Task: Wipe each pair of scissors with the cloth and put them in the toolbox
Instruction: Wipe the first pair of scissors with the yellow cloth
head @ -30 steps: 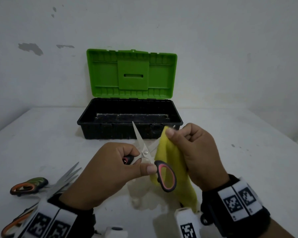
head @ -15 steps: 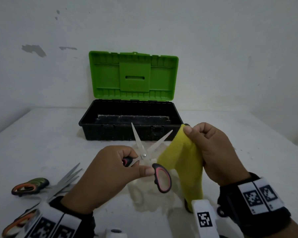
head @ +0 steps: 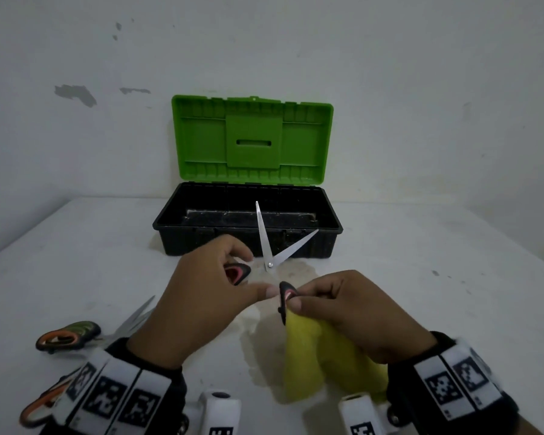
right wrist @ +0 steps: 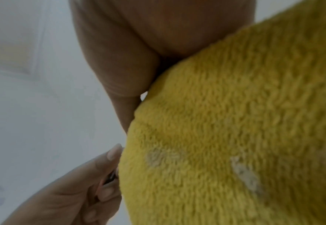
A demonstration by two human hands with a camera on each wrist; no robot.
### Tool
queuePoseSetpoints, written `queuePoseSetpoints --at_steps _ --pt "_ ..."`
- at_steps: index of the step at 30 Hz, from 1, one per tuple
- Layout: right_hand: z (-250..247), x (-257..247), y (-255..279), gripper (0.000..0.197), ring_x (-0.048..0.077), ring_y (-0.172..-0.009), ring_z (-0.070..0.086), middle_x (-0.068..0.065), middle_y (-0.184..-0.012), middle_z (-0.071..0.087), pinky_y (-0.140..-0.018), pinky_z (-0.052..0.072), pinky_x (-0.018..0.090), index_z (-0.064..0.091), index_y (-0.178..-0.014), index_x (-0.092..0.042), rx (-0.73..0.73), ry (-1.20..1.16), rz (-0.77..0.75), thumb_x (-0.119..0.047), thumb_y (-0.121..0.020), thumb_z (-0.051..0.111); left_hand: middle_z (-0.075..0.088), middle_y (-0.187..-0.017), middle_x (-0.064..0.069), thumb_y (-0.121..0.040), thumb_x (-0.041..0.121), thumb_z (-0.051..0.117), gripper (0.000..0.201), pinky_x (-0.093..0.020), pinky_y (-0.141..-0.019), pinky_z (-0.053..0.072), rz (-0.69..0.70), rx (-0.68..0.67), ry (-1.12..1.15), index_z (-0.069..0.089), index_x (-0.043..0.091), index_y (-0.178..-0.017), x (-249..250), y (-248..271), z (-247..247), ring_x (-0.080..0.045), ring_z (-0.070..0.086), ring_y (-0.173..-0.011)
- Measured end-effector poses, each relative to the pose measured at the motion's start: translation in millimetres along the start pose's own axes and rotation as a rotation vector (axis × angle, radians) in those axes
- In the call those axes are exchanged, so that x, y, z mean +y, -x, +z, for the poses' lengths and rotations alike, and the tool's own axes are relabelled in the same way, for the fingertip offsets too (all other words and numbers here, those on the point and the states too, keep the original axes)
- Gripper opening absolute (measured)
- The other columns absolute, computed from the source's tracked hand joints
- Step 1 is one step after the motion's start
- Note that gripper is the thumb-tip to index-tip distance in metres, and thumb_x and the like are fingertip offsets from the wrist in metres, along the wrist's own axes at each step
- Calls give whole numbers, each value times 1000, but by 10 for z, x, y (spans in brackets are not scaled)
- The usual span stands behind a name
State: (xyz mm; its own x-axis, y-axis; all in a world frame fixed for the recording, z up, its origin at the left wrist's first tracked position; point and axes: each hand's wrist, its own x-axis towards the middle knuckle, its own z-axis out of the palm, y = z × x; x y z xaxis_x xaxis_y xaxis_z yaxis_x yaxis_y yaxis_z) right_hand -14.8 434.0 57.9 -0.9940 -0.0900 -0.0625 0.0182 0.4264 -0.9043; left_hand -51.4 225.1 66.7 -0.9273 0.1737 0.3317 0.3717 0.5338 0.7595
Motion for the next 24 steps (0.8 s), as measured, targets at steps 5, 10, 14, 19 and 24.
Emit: queuePoseSetpoints --at_steps 5,10,14,19,24 --pt "97 -19 8 13 25 -84 75 5 -85 79 -82 59 36 83 -84 -19 34 -118 38 -29 -86 76 63 -71 -9 -82 22 71 14 -24 -50 44 -261 60 763 70 10 -89 -36 -10 74 -16 52 -59" --pt "288 -43 -6 13 24 -84 75 3 -83 79 -80 60 35 83 -84 -20 57 -196 44 -29 -88 75 71 -76 -5 -95 37 54 28 -36 -64 48 -458 216 925 68 16 -83 89 56 358 -19 63 -72" --pt "395 -41 12 14 18 -83 74 -2 -83 79 -82 59 31 83 -87 -22 61 -153 21 -32 -89 73 66 -71 -4 -98 44 45 37 -39 -67 51 -434 341 862 66 17 -83 147 86 443 -20 63 -70" --pt "372 -91 68 13 9 -75 73 -7 -80 79 -68 54 15 83 -88 -23 95 -110 -25 -32 -89 73 67 -77 -5 -98 51 41 42 -39 -71 54 -465 335 893 64 16 -93 196 73 445 -23 66 -75" --pt "368 -152 118 10 0 -68 69 -13 -73 76 -61 48 9 83 -86 -26 64 -66 -60 -32 -87 75 66 -63 -11 -100 50 35 45 -36 -55 54 -456 355 999 57 10 -103 267 90 435 -25 64 -55"
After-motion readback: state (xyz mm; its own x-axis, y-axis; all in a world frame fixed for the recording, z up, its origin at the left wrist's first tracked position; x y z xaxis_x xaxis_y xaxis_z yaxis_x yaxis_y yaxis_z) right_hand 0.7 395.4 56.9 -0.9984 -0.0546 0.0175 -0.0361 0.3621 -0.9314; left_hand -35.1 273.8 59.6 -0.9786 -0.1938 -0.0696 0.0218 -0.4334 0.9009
